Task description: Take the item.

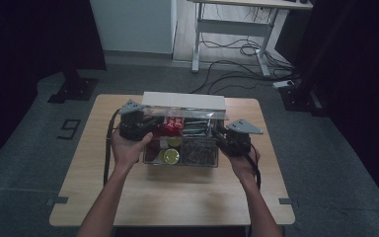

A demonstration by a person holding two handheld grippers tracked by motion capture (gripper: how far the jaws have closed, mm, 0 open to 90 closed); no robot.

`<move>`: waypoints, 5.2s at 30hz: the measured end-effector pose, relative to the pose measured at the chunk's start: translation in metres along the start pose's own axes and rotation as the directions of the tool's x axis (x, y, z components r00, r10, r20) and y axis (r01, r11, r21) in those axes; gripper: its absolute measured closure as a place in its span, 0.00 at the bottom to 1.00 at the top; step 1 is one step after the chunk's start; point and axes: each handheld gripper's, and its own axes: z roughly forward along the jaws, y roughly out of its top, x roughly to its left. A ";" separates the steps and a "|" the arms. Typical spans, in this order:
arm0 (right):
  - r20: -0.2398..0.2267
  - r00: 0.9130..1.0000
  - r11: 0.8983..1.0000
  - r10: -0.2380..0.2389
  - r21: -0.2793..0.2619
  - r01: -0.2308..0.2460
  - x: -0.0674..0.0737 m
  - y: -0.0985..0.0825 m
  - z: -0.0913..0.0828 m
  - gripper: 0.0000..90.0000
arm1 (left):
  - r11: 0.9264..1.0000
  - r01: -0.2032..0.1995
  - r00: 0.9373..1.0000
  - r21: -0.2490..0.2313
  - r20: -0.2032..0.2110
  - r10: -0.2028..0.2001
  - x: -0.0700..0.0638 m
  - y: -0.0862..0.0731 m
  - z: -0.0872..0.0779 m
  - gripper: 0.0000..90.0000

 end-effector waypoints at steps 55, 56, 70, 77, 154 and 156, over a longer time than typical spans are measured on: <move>-0.050 0.990 0.977 0.132 -0.165 -0.138 -0.011 -0.008 -0.040 0.99 | 1.000 0.015 1.000 -0.017 0.004 -0.015 0.000 0.005 0.003 1.00; -0.057 0.989 0.975 0.136 -0.169 -0.144 -0.012 -0.008 -0.042 0.99 | 1.000 0.016 1.000 -0.017 0.005 -0.016 0.001 0.006 0.003 1.00; -0.052 0.988 0.967 0.145 -0.205 -0.153 -0.018 -0.012 -0.057 0.99 | 1.000 0.019 1.000 -0.020 0.005 -0.019 0.001 0.006 0.003 1.00; -0.041 0.988 0.960 0.152 -0.232 -0.157 -0.022 -0.010 -0.066 0.99 | 1.000 0.020 1.000 -0.020 0.004 -0.020 0.000 0.006 0.003 1.00; 0.059 0.974 0.967 0.221 -0.144 -0.210 -0.061 -0.076 -0.066 0.99 | 1.000 0.011 1.000 -0.011 0.007 -0.011 -0.001 0.004 0.005 1.00; 0.061 0.973 0.967 0.223 -0.138 -0.213 -0.061 -0.079 -0.064 0.99 | 1.000 0.011 1.000 -0.011 0.006 -0.011 -0.001 0.004 0.005 1.00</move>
